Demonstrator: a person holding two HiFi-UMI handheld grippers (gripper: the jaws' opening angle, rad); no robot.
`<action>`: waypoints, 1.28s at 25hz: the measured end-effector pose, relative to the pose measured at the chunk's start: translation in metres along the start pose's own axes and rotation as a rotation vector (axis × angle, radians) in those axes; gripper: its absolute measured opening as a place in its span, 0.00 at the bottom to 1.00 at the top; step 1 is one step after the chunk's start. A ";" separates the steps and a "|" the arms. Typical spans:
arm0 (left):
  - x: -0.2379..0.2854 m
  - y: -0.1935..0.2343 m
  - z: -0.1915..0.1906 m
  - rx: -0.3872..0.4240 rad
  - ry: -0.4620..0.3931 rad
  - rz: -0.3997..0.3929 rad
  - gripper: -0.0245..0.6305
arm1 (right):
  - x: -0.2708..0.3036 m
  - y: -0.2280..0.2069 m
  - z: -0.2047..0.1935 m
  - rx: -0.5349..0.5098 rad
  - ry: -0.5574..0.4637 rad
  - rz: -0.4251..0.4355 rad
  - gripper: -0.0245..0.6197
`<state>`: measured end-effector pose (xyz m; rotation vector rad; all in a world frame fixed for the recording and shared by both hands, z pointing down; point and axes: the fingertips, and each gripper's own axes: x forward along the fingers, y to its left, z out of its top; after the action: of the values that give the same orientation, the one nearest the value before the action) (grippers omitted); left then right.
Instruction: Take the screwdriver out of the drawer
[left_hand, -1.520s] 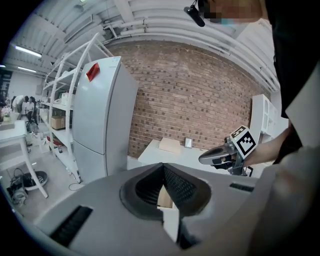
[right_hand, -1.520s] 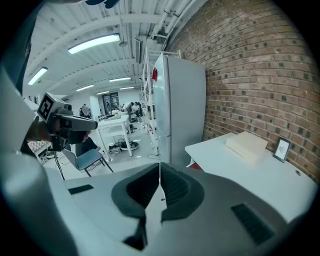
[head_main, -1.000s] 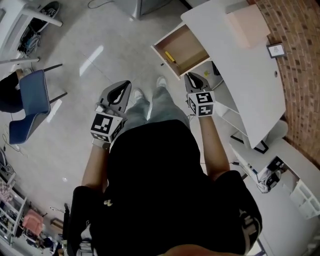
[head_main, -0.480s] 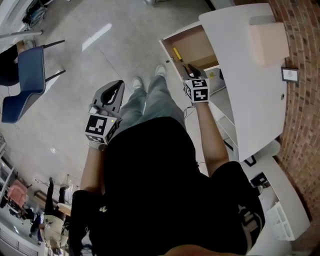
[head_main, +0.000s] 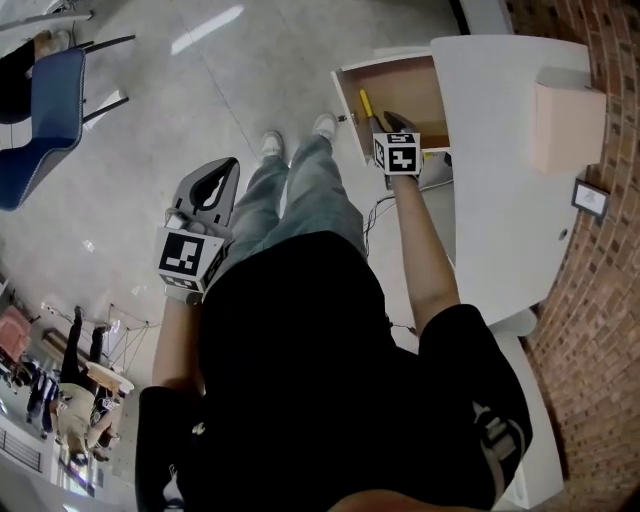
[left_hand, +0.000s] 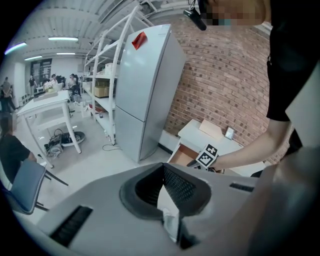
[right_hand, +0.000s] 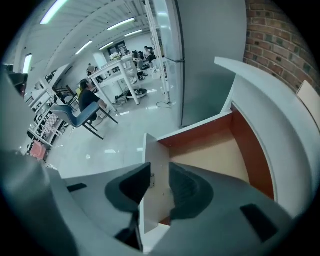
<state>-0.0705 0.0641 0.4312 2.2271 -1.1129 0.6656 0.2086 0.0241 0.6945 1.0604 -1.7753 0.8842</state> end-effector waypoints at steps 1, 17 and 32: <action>0.001 0.000 -0.002 -0.005 0.009 0.009 0.04 | 0.009 -0.002 -0.002 -0.002 0.015 0.007 0.23; 0.016 0.014 -0.053 -0.101 0.154 0.152 0.04 | 0.137 -0.029 -0.054 -0.089 0.247 0.072 0.24; 0.006 0.009 -0.112 -0.216 0.273 0.206 0.04 | 0.191 -0.044 -0.064 -0.093 0.307 0.086 0.23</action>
<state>-0.0947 0.1312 0.5180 1.7954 -1.2180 0.8622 0.2178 0.0062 0.9000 0.7491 -1.5952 0.9523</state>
